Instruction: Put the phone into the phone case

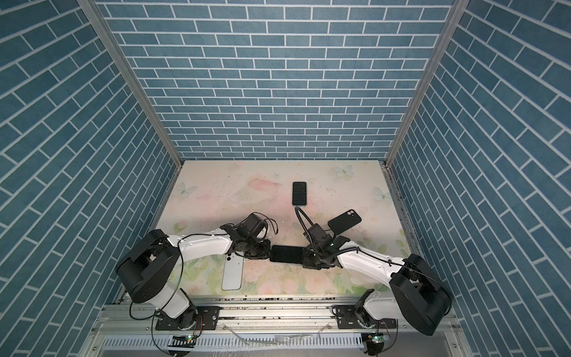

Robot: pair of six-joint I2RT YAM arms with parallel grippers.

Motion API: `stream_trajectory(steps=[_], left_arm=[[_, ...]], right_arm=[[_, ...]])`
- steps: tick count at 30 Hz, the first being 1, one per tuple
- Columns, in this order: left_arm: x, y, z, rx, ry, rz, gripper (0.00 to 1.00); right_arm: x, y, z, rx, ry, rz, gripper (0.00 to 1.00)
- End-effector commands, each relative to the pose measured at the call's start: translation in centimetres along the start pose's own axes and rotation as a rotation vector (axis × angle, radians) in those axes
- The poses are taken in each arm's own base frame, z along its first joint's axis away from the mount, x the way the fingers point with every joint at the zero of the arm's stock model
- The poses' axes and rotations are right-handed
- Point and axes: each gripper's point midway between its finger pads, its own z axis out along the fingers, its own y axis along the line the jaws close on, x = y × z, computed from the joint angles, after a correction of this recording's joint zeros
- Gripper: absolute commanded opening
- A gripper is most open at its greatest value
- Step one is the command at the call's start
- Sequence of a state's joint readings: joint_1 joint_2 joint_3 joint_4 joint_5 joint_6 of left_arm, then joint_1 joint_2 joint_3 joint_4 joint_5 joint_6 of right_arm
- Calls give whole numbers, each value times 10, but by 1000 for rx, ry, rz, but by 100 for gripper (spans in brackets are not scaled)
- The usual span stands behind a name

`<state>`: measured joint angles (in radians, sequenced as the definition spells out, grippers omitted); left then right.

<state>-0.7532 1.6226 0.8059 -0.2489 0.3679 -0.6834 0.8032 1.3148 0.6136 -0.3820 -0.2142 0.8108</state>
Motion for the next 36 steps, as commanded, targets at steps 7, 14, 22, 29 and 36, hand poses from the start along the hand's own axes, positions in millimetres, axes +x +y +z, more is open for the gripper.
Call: stream_trajectory(steps=[7,14,22,29,36], left_arm=[[11,6,9,-21,53,6,15],[13,8,13,-20,62,2,15],[14,9,14,-20,65,3,15],[15,9,16,-19,67,0,15],[14,9,13,-24,62,3,15]], right_arm=[[3,-3,9,25,32,-2,12],[5,-4,12,34,40,-4,12],[7,-7,16,46,51,-3,11],[9,-20,20,126,76,7,0],[4,-14,11,109,49,-7,0]])
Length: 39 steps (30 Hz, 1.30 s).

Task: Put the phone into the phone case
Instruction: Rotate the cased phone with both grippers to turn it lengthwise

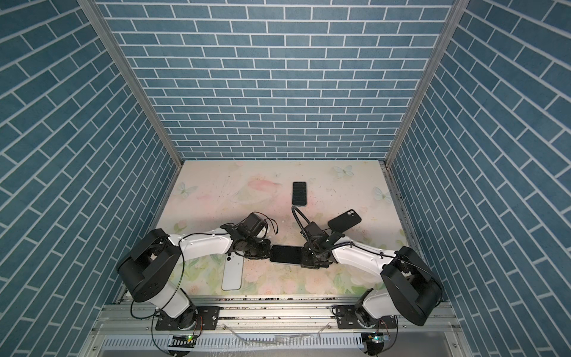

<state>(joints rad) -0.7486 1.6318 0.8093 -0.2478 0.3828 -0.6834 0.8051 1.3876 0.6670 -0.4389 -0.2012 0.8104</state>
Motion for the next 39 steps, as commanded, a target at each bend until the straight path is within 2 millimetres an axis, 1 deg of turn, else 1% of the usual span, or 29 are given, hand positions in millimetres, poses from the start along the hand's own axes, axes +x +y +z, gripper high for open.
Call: stream_trajectory(steps=[1,4,5,8,10,12,15,17,18,20,23,28,29,30,35,39], left_arm=[[13,9,9,-34,45,10,15],[11,7,-3,-42,19,19,15],[10,7,-7,-43,9,23,15],[11,5,-19,-36,-17,30,15],[15,5,-23,-30,-23,28,15],[20,7,-25,-25,-24,23,15],[29,8,-24,-24,-20,21,15],[30,3,-22,-11,-21,24,15],[39,10,-17,-26,-4,19,15],[44,9,-12,-27,6,24,15],[48,7,-5,-28,19,27,15],[42,5,0,-41,17,34,15],[44,8,3,-52,27,35,15],[38,2,2,-45,18,47,15],[27,-2,12,-52,14,52,15],[16,-11,21,-47,29,68,15]], right_arm=[[0,-8,-1,55,-14,-36,0],[-15,-4,-28,84,-83,-89,8],[-22,-5,-37,104,-115,-105,10],[-40,-5,-53,121,-151,-130,13],[-53,-3,-56,118,-146,-138,14],[-69,4,-55,117,-142,-165,14],[-88,13,-45,122,-118,-193,14],[-98,18,-36,122,-97,-201,14],[-102,19,-31,126,-91,-203,13],[-103,27,-22,94,-63,-203,13],[-101,27,-11,78,-42,-189,12],[-82,20,3,46,-3,-153,11],[-78,17,5,36,2,-140,11],[-74,16,5,27,1,-132,10],[-50,7,6,-15,7,-87,8],[-34,7,3,-58,3,-54,7]])
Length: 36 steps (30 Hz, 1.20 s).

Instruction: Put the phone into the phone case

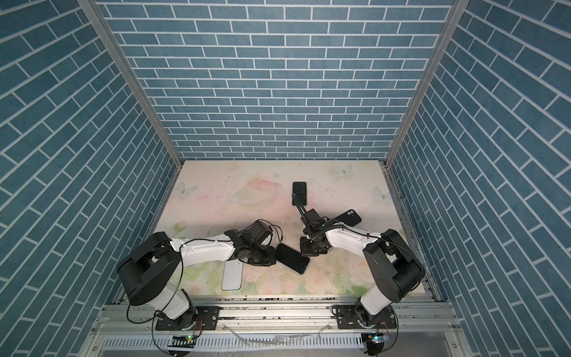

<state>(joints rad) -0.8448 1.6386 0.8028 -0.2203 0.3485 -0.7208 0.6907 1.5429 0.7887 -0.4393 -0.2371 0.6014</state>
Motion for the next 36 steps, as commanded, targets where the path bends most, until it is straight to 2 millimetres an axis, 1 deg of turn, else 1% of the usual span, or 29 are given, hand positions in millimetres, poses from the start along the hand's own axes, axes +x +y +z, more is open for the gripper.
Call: stream_trajectory(steps=[1,4,6,8,10,12,14,19,23,29,36], left_arm=[[-8,2,11,-41,17,27,15],[-22,-10,16,-33,20,45,15],[-32,-20,18,-18,19,52,15],[-36,-25,19,-10,19,52,15],[-35,-22,16,-22,11,51,15],[-30,-16,13,-36,10,50,15],[-22,-11,8,-37,10,46,15],[0,-1,2,-6,4,10,15],[8,-8,1,50,-3,-17,18],[17,-33,6,82,22,17,19],[29,-36,22,84,56,7,19]], right_arm=[[11,12,-5,-72,-11,47,7],[21,16,-7,-92,-19,56,7],[26,15,-10,-86,-27,56,6],[29,8,-14,-54,-43,56,7],[32,-1,-21,-14,-60,51,7],[36,-6,-28,6,-66,42,7],[39,-6,-32,0,-67,39,7],[51,1,-32,-31,-53,45,9],[56,8,-28,-47,-39,41,12],[61,14,-20,-51,-20,37,12],[65,15,-15,-46,-16,35,12]])
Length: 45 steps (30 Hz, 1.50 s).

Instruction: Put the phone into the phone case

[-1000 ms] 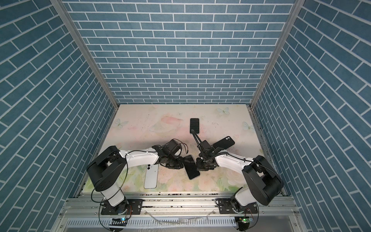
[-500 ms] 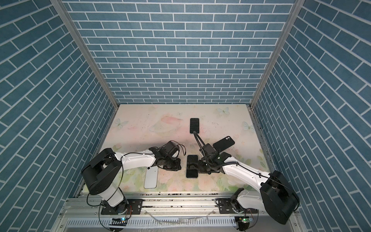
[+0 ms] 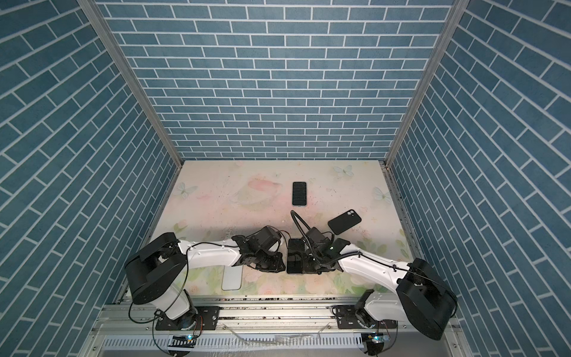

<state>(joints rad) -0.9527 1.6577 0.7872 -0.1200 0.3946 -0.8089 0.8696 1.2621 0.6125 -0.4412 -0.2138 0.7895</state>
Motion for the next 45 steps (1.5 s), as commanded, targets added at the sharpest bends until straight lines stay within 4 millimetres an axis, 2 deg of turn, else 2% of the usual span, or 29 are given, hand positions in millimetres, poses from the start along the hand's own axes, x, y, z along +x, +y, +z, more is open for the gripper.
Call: stream_trajectory(steps=[1,5,11,18,22,32,38,45], left_arm=[[4,0,10,-3,12,-18,19],[11,-2,18,-5,24,-18,19],[17,-1,18,-9,28,-19,19],[19,-5,14,2,22,-20,19],[17,-12,16,11,23,-13,19],[23,-18,19,-1,34,6,19],[17,-23,11,-3,11,20,19],[12,-27,14,-2,4,23,20]], right_arm=[[6,-6,5,24,14,35,12],[10,-8,8,44,25,28,12],[16,-11,11,54,29,28,12],[12,-25,-11,143,-19,-14,12],[13,-32,-9,186,0,-30,12],[14,-31,2,172,12,-22,12],[10,-29,-8,163,-25,-25,11],[10,-30,-10,167,-30,-25,11]])
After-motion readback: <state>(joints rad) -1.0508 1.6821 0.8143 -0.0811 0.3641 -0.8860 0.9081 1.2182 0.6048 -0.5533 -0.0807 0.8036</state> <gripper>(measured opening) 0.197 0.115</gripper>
